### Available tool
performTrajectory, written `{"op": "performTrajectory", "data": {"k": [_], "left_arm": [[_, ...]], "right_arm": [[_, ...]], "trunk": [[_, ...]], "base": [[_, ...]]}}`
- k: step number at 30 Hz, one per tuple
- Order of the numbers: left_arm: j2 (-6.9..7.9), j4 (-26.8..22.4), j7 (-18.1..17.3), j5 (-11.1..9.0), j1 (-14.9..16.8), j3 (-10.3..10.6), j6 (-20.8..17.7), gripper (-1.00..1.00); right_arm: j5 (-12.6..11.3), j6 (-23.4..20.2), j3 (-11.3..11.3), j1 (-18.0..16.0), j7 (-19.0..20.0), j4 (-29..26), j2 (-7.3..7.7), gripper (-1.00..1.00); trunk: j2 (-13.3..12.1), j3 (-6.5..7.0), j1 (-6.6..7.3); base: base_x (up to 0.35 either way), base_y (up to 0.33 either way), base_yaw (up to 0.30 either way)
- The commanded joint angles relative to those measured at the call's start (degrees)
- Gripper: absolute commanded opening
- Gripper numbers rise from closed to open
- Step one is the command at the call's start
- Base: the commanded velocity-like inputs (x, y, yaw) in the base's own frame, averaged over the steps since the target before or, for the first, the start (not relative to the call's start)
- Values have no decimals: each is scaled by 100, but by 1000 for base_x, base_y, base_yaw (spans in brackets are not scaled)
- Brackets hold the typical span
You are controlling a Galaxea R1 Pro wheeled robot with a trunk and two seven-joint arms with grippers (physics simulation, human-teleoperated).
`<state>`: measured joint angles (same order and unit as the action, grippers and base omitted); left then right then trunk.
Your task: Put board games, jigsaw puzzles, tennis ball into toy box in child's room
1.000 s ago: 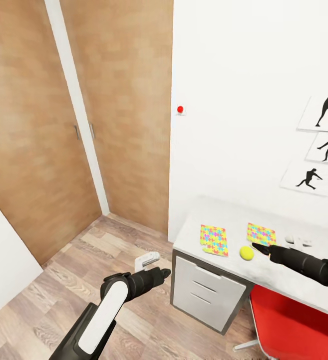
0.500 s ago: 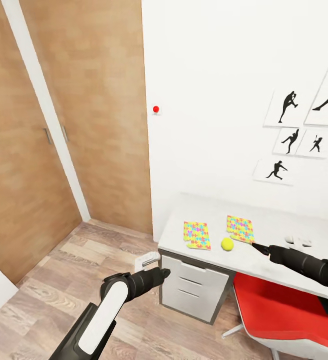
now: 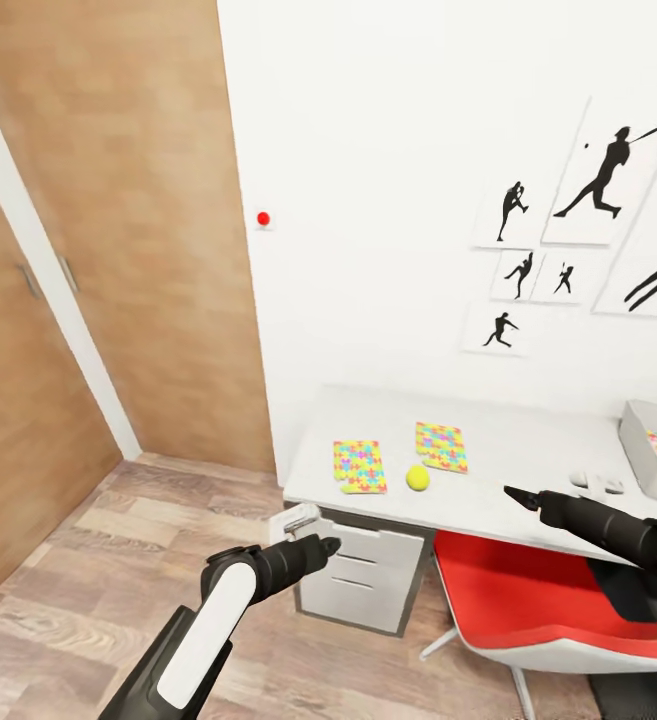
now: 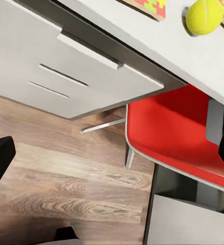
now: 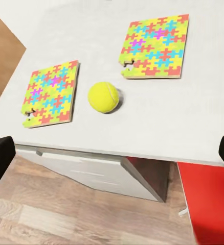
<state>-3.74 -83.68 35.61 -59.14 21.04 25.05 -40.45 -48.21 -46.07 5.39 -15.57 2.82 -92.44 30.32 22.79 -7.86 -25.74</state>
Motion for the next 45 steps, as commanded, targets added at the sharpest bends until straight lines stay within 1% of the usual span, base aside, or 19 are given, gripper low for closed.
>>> {"op": "performTrajectory", "data": {"k": [1,9,15,18,31,35,36,39,45], "left_arm": [[3,-4,61,-56,5,0,2,100],[31,71,67,-48,-2,-40,83,100],[46,126,72,-46,-3,-61,113,100],[48,171,72,-46,-3,-68,117,100],[60,335,76,-45,-4,-111,140,100],[63,435,74,-45,-4,-178,211,100],[63,435,74,-45,-4,-178,211,100],[66,536,71,-45,-4,-239,269,100],[69,600,76,-45,-4,-272,302,100]], "right_arm": [[22,-27,2,-7,32,-2,0,100],[22,-4,-15,-3,48,5,0,100],[25,26,-156,3,58,22,4,100],[29,30,-189,2,59,26,5,100],[23,-65,-232,-58,40,49,5,100],[18,-308,-232,-178,37,160,7,100],[18,-308,-232,-178,37,160,7,100],[12,-628,-226,-355,40,338,8,100],[9,-826,-205,-477,50,479,5,100]], "trunk": [[12,-13,-4],[12,-17,-4],[12,-18,-4],[12,-18,-4],[12,-18,-4],[12,-18,-4],[12,-18,-4],[12,-18,-4],[12,-18,-4]], "base": [[88,120,-139],[140,178,-79],[200,245,-10],[205,251,-5],[207,254,-2],[208,255,0],[209,255,0],[209,255,0],[209,255,0]]}}
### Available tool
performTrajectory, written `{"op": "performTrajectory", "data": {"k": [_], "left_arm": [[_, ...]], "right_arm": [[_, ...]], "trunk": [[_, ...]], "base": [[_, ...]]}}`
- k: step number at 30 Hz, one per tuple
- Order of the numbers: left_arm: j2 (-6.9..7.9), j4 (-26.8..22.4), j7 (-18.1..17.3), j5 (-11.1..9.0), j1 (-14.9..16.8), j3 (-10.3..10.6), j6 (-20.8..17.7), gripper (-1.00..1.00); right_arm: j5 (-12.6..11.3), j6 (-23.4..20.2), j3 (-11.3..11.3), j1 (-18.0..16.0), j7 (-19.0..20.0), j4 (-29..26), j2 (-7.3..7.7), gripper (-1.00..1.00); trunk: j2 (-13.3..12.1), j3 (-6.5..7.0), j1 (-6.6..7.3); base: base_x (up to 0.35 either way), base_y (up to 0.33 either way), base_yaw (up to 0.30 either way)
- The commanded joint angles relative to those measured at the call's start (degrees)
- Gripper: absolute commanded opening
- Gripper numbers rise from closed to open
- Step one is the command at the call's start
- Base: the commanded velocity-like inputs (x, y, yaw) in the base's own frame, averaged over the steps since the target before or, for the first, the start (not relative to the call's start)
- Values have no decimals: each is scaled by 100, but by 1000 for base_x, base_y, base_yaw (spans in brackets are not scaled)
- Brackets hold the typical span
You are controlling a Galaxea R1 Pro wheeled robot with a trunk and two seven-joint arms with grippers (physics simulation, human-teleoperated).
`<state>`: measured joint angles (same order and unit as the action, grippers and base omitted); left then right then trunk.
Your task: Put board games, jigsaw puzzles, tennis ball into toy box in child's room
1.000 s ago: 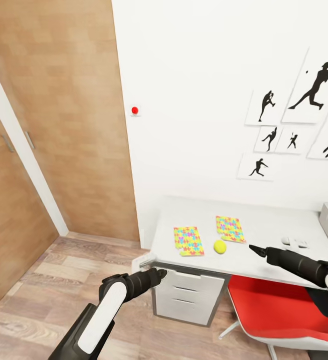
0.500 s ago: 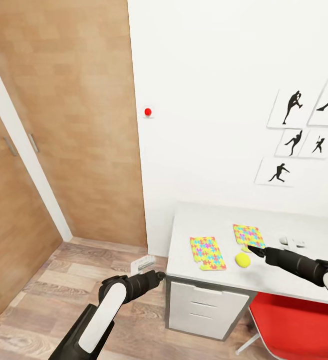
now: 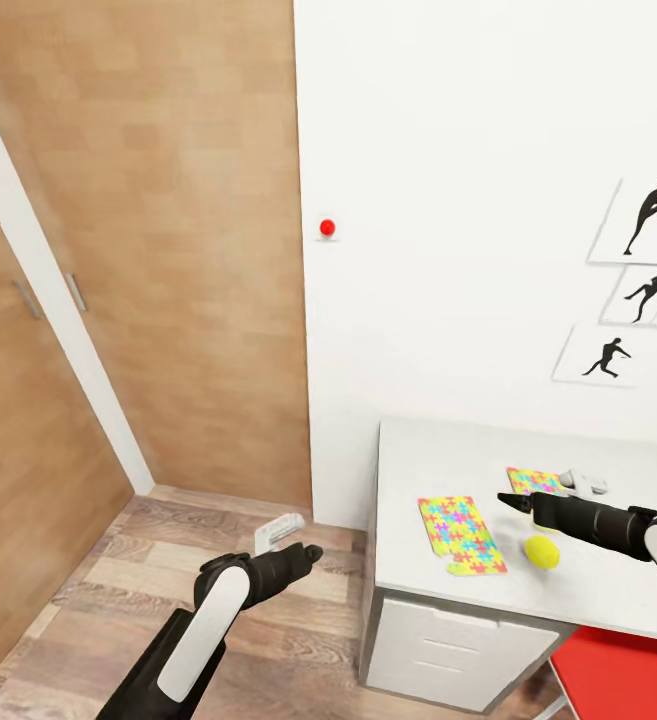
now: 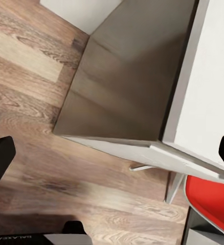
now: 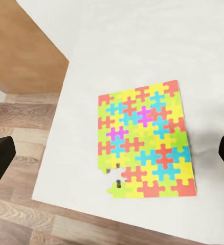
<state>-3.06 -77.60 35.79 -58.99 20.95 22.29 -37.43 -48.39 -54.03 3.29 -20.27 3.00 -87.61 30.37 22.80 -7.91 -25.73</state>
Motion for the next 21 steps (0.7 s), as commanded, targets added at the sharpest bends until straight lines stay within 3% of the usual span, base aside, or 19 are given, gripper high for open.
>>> {"op": "performTrajectory", "data": {"k": [1,8,21], "left_arm": [[0,7,63,-60,6,-3,7,100],[-1,47,69,-62,6,-18,27,100],[-22,274,50,-74,23,-35,56,100]], "right_arm": [[30,-67,15,-30,34,25,0,100],[40,-185,4,-91,35,78,-3,100],[43,-233,50,-103,38,77,2,100]], "trunk": [[12,-12,-6],[12,-12,-6],[12,-12,-6]], "base": [[213,254,0],[143,167,0],[19,22,0]]}}
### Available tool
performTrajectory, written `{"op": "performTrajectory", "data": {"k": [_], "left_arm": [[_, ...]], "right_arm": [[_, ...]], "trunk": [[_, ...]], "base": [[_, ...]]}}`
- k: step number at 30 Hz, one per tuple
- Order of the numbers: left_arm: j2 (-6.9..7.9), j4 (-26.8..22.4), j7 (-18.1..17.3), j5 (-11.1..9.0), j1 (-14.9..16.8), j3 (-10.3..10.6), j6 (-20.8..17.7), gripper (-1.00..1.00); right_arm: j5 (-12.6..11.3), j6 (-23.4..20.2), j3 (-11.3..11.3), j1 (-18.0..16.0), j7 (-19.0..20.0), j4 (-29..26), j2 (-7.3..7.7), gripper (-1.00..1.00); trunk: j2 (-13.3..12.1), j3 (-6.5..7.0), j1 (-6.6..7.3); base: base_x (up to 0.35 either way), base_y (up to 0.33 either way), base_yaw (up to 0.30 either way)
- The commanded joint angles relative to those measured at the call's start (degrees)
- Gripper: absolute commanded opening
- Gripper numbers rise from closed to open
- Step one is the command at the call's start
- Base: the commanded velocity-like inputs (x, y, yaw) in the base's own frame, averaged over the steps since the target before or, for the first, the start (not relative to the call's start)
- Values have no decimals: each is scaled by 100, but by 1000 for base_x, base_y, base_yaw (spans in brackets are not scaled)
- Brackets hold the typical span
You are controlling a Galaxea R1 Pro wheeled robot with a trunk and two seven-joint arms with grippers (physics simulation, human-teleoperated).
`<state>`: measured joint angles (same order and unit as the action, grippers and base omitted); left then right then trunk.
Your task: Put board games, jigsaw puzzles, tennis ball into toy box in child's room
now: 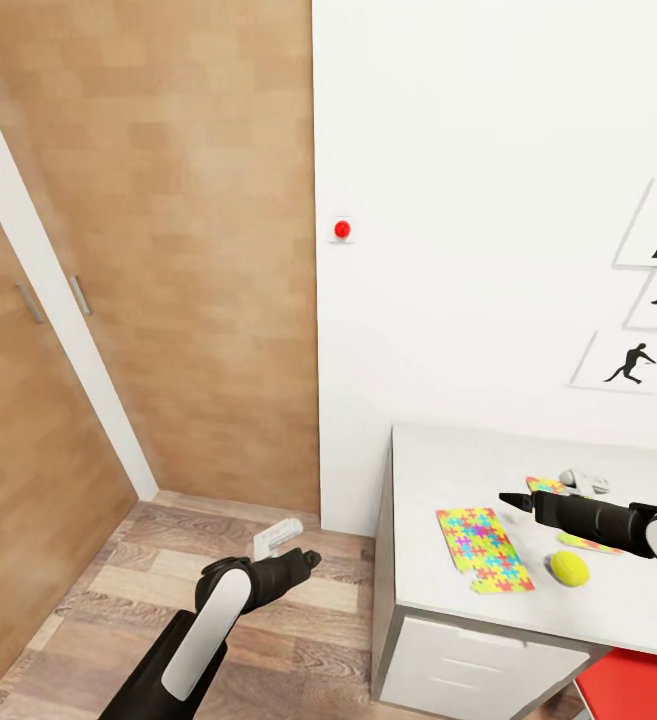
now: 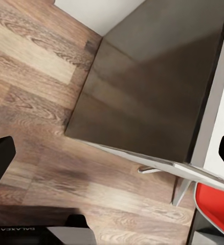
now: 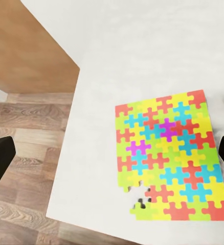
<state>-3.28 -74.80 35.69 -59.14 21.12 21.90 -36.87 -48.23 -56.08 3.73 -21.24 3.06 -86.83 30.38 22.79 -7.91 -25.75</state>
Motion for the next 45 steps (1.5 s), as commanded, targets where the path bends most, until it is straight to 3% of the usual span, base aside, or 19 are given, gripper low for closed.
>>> {"op": "performTrajectory", "data": {"k": [1,13,21,25,27,32,37,45], "left_arm": [[0,27,58,-60,11,3,1,100],[-6,310,46,-54,44,-41,7,100],[-6,694,-80,-54,93,-66,48,100],[-6,1124,-342,-58,192,-69,286,100],[-17,1617,-543,-70,277,-71,504,100],[-28,1759,-592,-75,299,-71,587,100],[-39,1852,-622,-69,313,-67,710,100],[-32,1895,-636,-72,320,-67,789,100]], "right_arm": [[30,-24,4,-5,35,7,-1,100],[31,-29,-33,-49,15,276,-4,100],[30,-61,-87,-474,17,1361,-5,100],[94,-24,-339,-853,31,2379,1,100],[373,400,-822,-1120,50,3336,2,100],[558,845,-1116,-1173,113,3670,4,100],[702,1194,-1453,-1187,561,3850,12,100],[775,1320,-1642,-1189,1010,3672,52,100]], "trunk": [[13,-13,-4],[13,-13,-4],[13,-13,-4],[13,-13,-4],[13,-13,-4],[13,-13,-4],[13,-13,-4],[13,-13,-4]], "base": [[0,0,0],[86,0,0],[275,0,0],[317,0,0],[232,0,0],[128,0,0],[57,0,0],[23,0,-8]]}}
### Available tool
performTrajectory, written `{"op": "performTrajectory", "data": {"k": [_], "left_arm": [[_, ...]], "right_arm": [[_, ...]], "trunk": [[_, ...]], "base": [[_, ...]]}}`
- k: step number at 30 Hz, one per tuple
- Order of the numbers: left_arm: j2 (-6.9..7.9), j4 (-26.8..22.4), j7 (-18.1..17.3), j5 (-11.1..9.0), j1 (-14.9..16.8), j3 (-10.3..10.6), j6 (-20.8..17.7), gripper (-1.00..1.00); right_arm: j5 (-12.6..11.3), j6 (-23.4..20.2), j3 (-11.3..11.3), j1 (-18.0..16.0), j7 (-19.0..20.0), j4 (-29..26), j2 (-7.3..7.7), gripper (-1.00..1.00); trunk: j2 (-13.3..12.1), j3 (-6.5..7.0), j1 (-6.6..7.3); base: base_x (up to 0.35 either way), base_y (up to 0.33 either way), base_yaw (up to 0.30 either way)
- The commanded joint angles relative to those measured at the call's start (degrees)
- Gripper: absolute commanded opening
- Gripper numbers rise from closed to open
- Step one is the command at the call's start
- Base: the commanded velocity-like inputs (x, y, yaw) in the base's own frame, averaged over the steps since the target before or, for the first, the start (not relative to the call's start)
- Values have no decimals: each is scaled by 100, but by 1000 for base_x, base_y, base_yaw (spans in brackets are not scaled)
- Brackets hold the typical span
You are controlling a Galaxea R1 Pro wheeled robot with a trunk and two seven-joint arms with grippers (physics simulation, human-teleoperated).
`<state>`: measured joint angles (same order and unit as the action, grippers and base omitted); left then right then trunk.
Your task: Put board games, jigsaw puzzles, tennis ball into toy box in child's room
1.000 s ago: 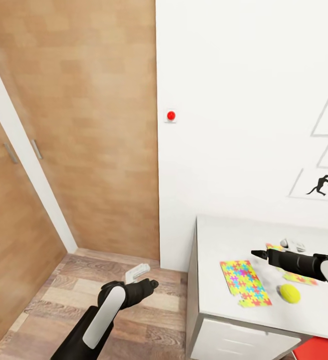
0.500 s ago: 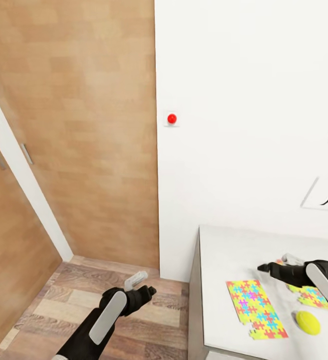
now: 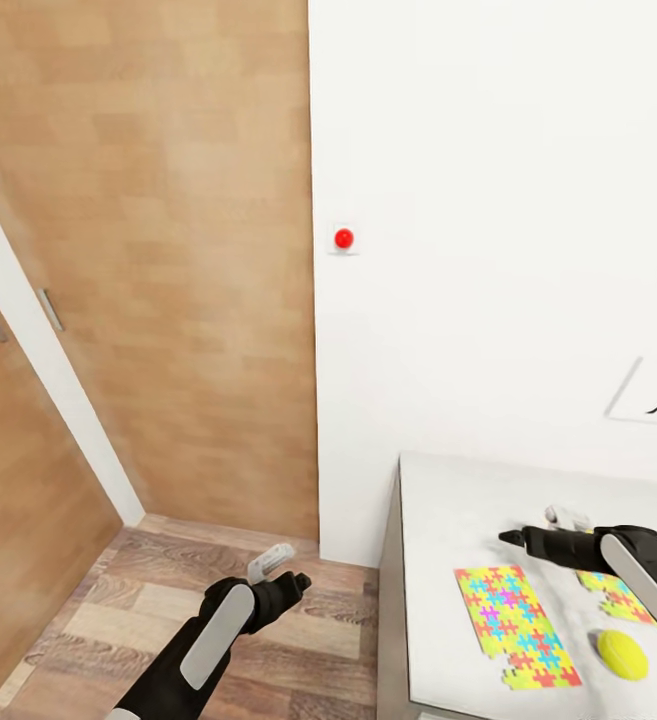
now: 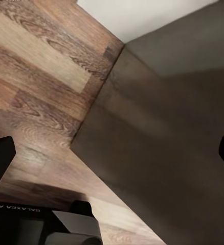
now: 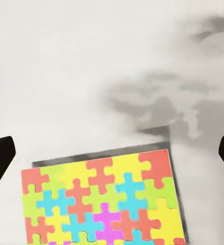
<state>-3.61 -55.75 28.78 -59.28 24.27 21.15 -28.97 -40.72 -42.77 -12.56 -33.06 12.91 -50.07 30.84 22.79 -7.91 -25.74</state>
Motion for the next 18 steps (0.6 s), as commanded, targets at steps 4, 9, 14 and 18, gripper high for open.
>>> {"op": "performTrajectory", "data": {"k": [4,9,14,18], "left_arm": [[5,1,52,-63,6,5,19,100],[11,7,50,-72,7,4,36,100],[20,11,40,-95,8,-3,52,100],[24,54,28,-103,8,-10,55,100]], "right_arm": [[40,-29,-59,-4,133,-141,21,100],[53,-135,-84,-5,211,-241,31,100],[55,-208,-100,-7,280,-309,64,100],[52,-235,-99,-21,345,-310,83,100]], "trunk": [[13,-13,-4],[13,-13,-4],[13,-13,-4],[13,-13,-4]], "base": [[8,0,-123],[4,0,-214],[1,0,-132],[0,0,-48]]}}
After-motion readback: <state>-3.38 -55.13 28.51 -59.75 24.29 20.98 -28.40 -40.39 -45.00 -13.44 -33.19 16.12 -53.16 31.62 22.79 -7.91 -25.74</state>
